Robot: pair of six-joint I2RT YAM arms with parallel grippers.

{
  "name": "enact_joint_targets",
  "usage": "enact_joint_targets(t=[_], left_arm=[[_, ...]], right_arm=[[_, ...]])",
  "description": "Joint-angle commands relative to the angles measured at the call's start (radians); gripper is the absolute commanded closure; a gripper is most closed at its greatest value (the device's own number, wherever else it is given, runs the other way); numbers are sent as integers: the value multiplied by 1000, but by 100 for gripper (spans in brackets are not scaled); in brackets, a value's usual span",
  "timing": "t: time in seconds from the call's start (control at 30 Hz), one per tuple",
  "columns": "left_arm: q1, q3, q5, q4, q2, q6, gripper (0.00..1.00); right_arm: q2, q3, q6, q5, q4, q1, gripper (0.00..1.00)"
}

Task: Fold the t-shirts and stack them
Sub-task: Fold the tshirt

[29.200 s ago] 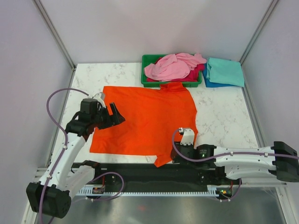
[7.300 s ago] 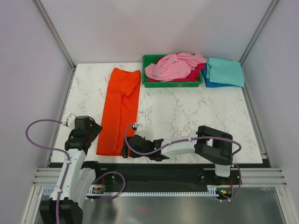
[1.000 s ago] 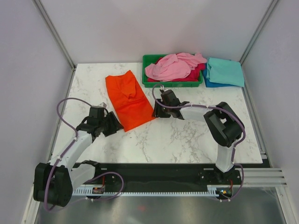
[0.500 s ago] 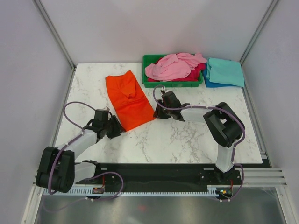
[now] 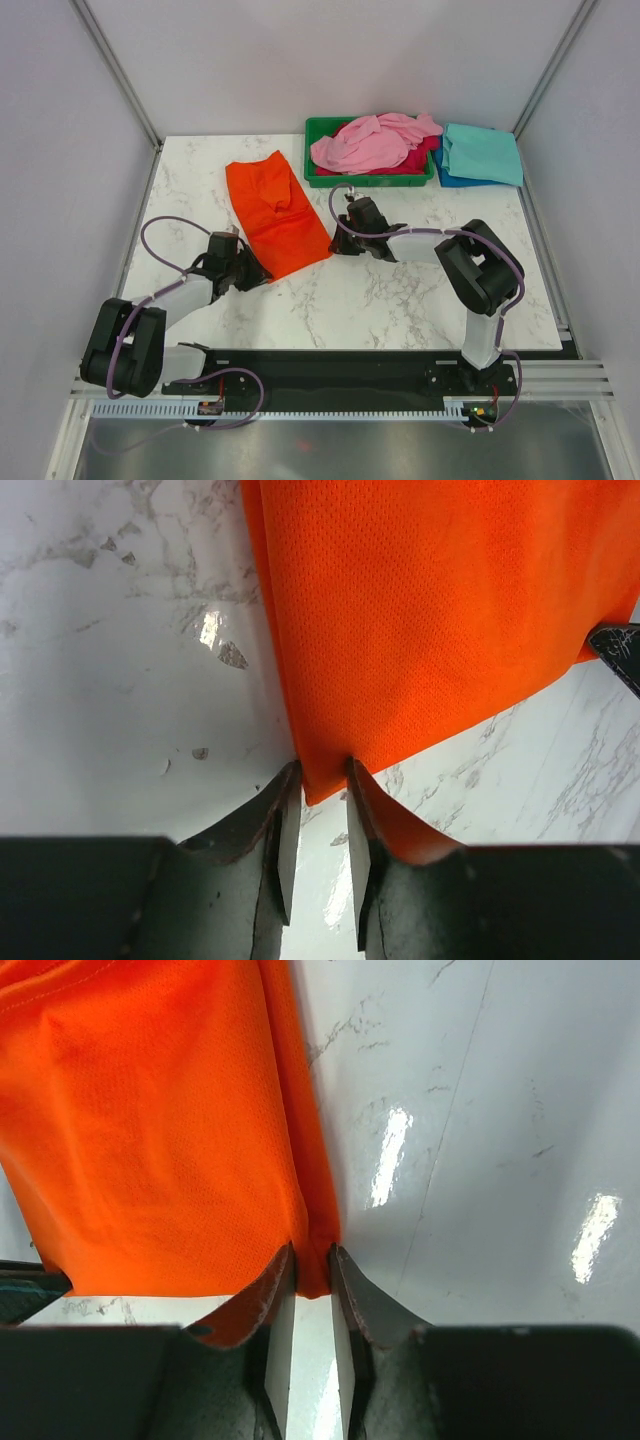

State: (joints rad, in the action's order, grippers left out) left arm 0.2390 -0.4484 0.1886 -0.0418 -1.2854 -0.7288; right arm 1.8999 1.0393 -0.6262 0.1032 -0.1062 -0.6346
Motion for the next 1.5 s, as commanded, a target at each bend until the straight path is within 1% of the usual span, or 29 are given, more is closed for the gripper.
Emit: enact_joint_targets(t=[0.0, 0.03, 0.07, 0.13, 0.27, 0.33, 0.43, 0.53, 0.57, 0.63, 0.7, 0.8, 0.83, 0.9, 0.93, 1.0, 1.03, 1.1, 1.13, 1.2, 1.23, 1.33, 1.47], left_arm=[[17, -4, -20, -20, -25, -21, 70], [20, -4, -24, -18, -25, -21, 75], [25, -4, -23, -15, -25, -20, 87], [34, -4, -20, -6, -19, -4, 98], [71, -19, -24, -27, 6, 17, 98], [86, -35, -40, -74, 27, 11, 98], [121, -49, -52, -154, 95, -15, 98], [166, -58, -44, -207, 182, -38, 98], [192, -61, -46, -240, 226, -50, 98], [213, -65, -46, -277, 264, -61, 98], [240, -75, -38, -335, 314, -76, 98], [273, -75, -20, -389, 388, -89, 98], [292, -70, -17, -404, 406, -92, 98], [310, -64, 3, -434, 458, -109, 98], [334, -61, 9, -444, 471, -116, 98], [367, -64, 9, -478, 498, -144, 98], [400, -72, 8, -489, 520, -164, 98], [434, -84, -1, -530, 541, -187, 98], [468, -102, -8, -547, 566, -213, 98], [494, -125, -9, -579, 592, -237, 98], [523, -156, -14, -605, 606, -247, 98], [548, -225, -43, -651, 649, -265, 98], [548, -320, -58, -691, 621, -233, 98]], right_arm=[[30, -31, -4, 15, 36, -4, 74], [31, -33, -4, 15, 34, -5, 79], [31, -36, -6, 16, 34, -4, 82], [27, -39, -7, 23, 33, -2, 90], [5, -54, -6, 20, 39, -4, 96], [-7, -62, -6, 23, 49, -4, 99], [-47, -93, -7, 36, 60, -4, 100], [-120, -136, 5, 18, 97, -5, 100], [-168, -160, 8, 4, 105, -4, 100], [-225, -192, 8, -7, 152, -4, 100], [-318, -251, -3, -17, 196, -4, 100], [-462, -327, -47, -53, 256, -30, 100], [-531, -341, -78, -63, 276, -55, 100], [-603, -370, -113, -97, 330, -89, 100], [-674, -380, -128, -112, 350, -124, 100], [-744, -401, -173, -157, 408, -155, 100], [-810, -413, -184, -166, 431, -175, 100], [-876, -418, -225, -180, 506, -194, 100], [-939, -418, -239, -181, 528, -209, 100], [-1001, -409, -271, -189, 601, -224, 100], [-1045, -401, -279, -197, 628, -235, 100], [-1099, -346, -288, -220, 726, -237, 100], [-1095, -288, -277, -241, 783, -237, 100]])
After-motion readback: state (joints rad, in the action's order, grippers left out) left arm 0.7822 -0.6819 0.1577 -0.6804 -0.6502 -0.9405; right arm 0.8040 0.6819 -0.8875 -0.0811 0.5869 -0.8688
